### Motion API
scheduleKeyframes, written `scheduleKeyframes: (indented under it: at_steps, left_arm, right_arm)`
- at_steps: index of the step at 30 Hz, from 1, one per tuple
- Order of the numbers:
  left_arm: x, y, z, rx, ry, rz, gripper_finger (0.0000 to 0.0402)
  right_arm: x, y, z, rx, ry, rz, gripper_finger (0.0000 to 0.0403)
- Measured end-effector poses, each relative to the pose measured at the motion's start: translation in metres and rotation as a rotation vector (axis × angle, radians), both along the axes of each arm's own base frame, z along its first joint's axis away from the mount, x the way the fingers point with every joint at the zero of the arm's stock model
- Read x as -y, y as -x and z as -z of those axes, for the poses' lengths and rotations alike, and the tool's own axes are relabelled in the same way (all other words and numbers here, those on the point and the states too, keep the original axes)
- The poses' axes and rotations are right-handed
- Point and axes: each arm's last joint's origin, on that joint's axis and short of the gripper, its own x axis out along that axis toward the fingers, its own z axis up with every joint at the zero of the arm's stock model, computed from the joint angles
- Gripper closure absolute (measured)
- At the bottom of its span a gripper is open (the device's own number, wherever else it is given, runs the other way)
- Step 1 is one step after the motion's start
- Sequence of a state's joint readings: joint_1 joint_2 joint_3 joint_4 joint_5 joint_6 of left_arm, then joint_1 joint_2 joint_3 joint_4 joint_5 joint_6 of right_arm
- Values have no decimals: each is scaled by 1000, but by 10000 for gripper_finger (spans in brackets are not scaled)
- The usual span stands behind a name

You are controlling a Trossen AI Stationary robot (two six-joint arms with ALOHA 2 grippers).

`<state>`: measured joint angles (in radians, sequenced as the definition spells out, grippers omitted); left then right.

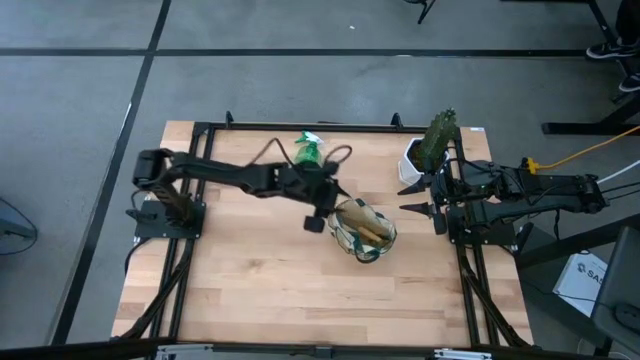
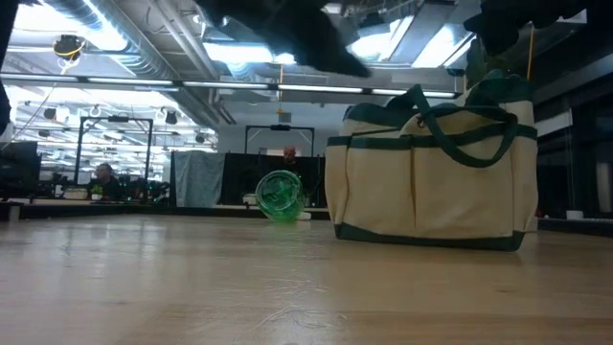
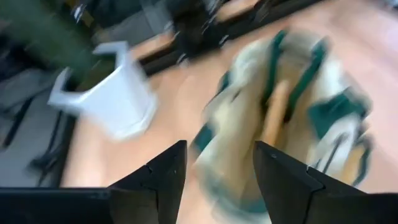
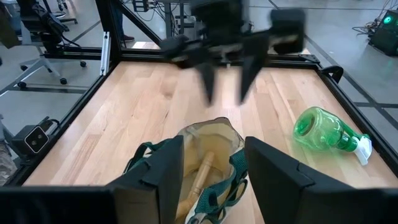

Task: Pick & Place Garden tools in Gardening bag
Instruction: Put the green spray bottle into the light brown gardening bag

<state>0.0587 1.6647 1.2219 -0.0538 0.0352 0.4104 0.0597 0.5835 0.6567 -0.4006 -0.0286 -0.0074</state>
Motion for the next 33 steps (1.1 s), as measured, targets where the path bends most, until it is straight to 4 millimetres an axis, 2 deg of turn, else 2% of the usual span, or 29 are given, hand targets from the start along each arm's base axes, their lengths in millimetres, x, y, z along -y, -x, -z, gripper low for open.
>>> scheduleKeyframes:
  at_steps: [5, 10, 16, 20, 23, 28, 33]
  left_arm:
    - [-35, 29, -16, -34, -2, -105, 215]
    - [-85, 56, -14, 31, 110, -209, 215]
    - [-147, 76, 17, 58, 203, -531, 215]
    - [-177, 72, 45, 67, 247, -649, 215]
    - [-189, 60, 68, 55, 289, -621, 215]
    - [-200, 49, 98, -70, 275, -629, 215]
    - [-194, 52, 109, -196, 336, -597, 215]
  right_arm:
    - [0, 0, 0, 1, 0, 0, 231]
    - [0, 0, 0, -1, 0, 0, 231]
    - [0, 0, 0, 0, 0, 0, 231]
    - [0, 0, 0, 0, 0, 0, 231]
    - [0, 0, 0, 0, 0, 0, 231]
    - [0, 0, 0, 0, 0, 0, 231]
    - [0, 0, 0, 0, 0, 1, 231]
